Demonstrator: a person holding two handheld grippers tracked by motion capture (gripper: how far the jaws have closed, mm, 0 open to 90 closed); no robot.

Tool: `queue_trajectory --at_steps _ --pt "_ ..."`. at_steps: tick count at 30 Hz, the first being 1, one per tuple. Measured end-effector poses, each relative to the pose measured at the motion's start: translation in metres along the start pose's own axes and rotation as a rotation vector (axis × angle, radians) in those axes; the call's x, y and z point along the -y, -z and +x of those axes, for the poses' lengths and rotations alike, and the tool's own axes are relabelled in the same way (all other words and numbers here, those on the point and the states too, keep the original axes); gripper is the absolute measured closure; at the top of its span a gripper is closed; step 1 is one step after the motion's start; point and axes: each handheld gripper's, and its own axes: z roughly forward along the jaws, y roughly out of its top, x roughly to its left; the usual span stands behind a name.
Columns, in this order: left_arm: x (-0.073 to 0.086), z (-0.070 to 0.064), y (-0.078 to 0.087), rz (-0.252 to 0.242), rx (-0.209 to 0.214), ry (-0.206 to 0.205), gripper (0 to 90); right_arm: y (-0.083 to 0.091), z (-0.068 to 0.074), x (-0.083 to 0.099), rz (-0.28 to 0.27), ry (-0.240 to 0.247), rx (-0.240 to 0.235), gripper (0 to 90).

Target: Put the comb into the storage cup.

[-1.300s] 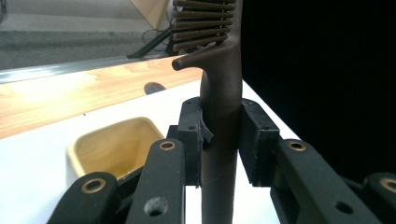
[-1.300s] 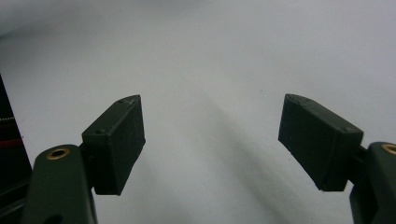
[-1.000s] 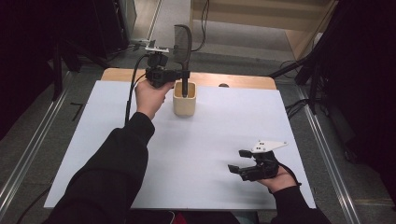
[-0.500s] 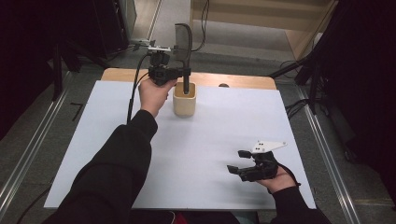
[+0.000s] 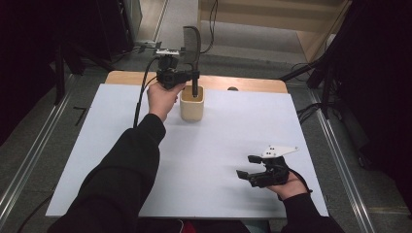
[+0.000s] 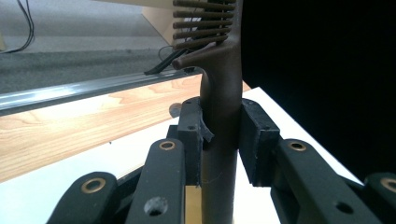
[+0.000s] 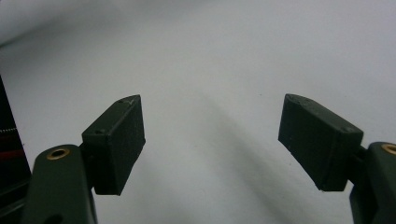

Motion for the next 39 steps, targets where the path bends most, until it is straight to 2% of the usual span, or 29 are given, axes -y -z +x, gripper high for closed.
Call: queue_trajectory --at_steps 2,5,9,18,26,29,39 --pt "0.001 0.002 -0.002 0.01 -0.01 -0.011 72.6 0.0 0.0 0.0 0.001 0.0 0.0 21.0" --pt "0.003 0.004 -0.003 0.02 -0.021 -0.008 72.7 0.0 0.0 0.0 0.002 -0.001 -0.001 21.1" --pt "0.004 0.006 -0.006 0.011 -0.018 -0.027 72.6 0.0 0.001 0.0 0.001 0.0 -0.006 21.1" --pt "0.01 0.01 -0.013 0.043 -0.026 -0.04 72.6 0.0 0.0 0.0 -0.004 0.001 -0.005 21.1" --pt "0.018 0.014 -0.015 0.04 -0.031 -0.03 72.5 0.0 0.0 0.0 -0.006 0.005 -0.01 21.1" --pt "0.021 0.015 -0.017 0.049 -0.029 -0.052 72.5 0.001 0.0 0.0 -0.008 0.004 -0.011 21.1" --pt "0.031 0.018 -0.021 0.067 -0.023 -0.044 72.5 0.0 0.0 -0.001 -0.012 0.01 -0.02 21.1"
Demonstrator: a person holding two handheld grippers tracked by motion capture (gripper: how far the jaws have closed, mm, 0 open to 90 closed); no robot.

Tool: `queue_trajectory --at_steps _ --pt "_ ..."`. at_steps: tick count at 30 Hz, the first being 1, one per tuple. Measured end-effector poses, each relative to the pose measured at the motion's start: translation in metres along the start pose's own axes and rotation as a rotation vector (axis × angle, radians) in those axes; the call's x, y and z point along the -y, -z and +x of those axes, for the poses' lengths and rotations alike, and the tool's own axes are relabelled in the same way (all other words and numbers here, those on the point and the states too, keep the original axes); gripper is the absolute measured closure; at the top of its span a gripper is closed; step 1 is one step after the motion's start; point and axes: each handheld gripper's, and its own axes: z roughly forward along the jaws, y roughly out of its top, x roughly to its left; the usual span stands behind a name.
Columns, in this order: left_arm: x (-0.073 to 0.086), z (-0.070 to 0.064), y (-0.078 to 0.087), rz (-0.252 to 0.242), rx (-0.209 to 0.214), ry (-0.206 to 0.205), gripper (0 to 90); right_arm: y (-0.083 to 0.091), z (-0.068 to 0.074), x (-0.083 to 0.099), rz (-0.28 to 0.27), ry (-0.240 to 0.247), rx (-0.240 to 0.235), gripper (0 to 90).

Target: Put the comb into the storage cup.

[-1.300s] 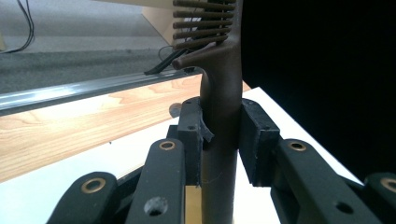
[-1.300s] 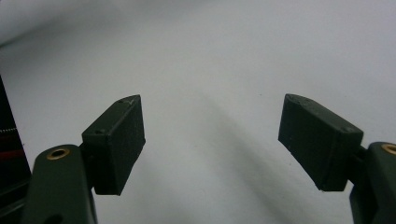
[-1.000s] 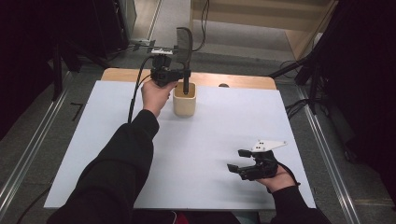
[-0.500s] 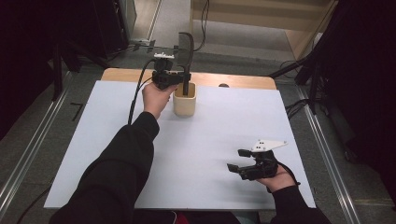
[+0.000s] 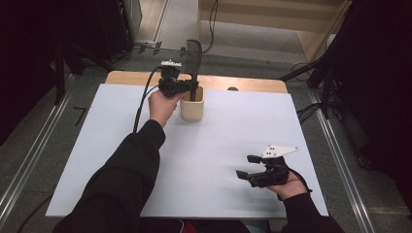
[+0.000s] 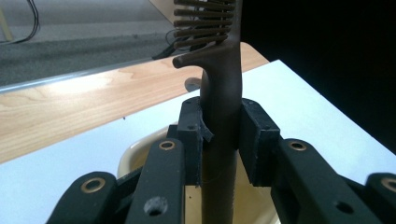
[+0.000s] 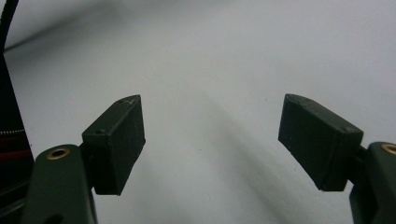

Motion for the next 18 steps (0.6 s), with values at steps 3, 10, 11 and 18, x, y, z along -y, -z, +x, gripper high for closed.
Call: queue_trajectory --at_steps 3,10,11,18 --pt "0.0015 0.0004 -0.0007 0.001 0.001 0.001 72.5 -0.0002 -0.0003 -0.0001 -0.002 0.0 0.001 21.1" --pt "0.0042 -0.0001 -0.0019 0.006 0.006 0.001 72.4 -0.0007 -0.0003 -0.0003 -0.002 0.0 0.0 21.1" --pt "0.0048 0.0002 -0.002 0.009 0.007 -0.001 72.4 -0.0007 -0.0004 -0.0003 -0.002 0.0 0.0 21.1" --pt "0.0089 0.0016 -0.0044 0.016 0.007 0.005 72.2 -0.0006 -0.0003 -0.0003 -0.002 0.001 0.0 21.1"
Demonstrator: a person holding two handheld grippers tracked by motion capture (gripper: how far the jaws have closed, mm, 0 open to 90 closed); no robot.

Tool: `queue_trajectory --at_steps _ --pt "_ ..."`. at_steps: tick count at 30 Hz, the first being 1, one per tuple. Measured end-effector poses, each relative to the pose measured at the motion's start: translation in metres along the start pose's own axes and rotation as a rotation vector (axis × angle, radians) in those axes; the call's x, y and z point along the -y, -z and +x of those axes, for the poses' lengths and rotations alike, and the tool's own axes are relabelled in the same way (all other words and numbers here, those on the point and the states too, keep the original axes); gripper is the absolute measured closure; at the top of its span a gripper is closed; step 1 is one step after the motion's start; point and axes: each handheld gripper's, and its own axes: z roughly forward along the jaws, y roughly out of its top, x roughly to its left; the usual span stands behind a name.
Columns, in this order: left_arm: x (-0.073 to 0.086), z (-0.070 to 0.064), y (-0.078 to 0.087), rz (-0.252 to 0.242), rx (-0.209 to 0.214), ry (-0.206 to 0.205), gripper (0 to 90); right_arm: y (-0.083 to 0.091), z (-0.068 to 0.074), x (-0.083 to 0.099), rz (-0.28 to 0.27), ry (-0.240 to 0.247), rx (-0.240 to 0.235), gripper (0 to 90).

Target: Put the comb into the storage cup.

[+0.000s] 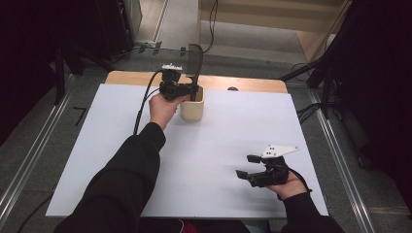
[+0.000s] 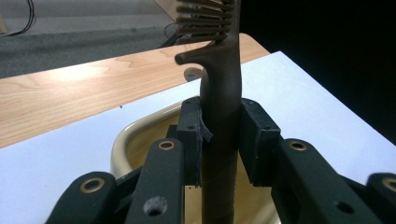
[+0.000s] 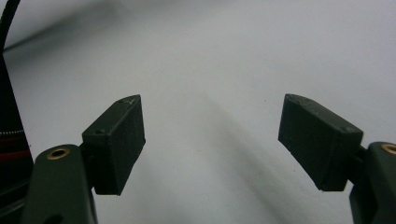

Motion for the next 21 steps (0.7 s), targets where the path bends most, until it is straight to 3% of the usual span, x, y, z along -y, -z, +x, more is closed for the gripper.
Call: queue_trajectory --at_steps 21 --pt "0.009 0.0001 -0.0011 0.015 -0.026 -0.024 72.1 -0.0015 0.0015 -0.0002 0.007 0.008 -0.004 21.2"
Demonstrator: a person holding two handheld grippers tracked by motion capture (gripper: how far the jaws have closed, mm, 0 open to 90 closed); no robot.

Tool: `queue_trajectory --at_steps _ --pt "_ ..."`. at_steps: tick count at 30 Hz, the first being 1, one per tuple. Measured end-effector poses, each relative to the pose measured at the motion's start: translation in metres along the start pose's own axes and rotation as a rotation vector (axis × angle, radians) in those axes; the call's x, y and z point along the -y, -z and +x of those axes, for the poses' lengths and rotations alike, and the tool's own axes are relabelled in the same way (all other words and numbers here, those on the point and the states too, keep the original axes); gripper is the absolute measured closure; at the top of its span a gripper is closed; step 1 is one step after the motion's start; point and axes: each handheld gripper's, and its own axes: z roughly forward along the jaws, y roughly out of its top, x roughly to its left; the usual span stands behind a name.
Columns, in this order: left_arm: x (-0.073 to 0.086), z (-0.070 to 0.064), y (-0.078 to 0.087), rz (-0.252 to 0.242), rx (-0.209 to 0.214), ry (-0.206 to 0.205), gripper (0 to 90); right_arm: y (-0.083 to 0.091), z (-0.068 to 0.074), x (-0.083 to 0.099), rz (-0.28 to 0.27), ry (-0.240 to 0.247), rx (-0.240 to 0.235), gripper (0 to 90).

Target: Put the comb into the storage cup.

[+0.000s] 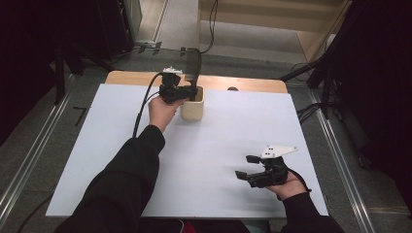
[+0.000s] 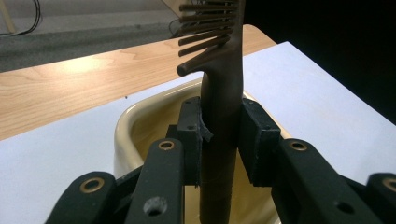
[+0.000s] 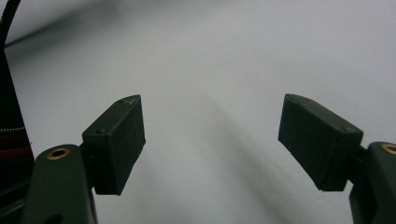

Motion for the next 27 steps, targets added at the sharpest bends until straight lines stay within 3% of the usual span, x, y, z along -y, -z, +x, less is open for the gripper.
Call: queue_trajectory --at_steps 3,7,11,27 --pt "0.0 0.0 0.001 -0.009 0.005 0.006 70.6 0.0 0.0 0.0 0.001 0.006 0.0 21.2" --pt "-0.004 0.001 0.01 -0.041 -0.002 0.019 48.2 0.0 0.0 0.0 0.003 0.004 0.0 21.2" --pt "-0.005 0.005 0.019 -0.049 0.016 0.047 40.8 0.0 0.0 0.001 0.003 0.003 0.002 21.2" --pt "-0.005 0.012 0.048 -0.028 0.066 0.08 35.5 -0.001 -0.001 0.0 0.012 0.007 0.002 21.2"
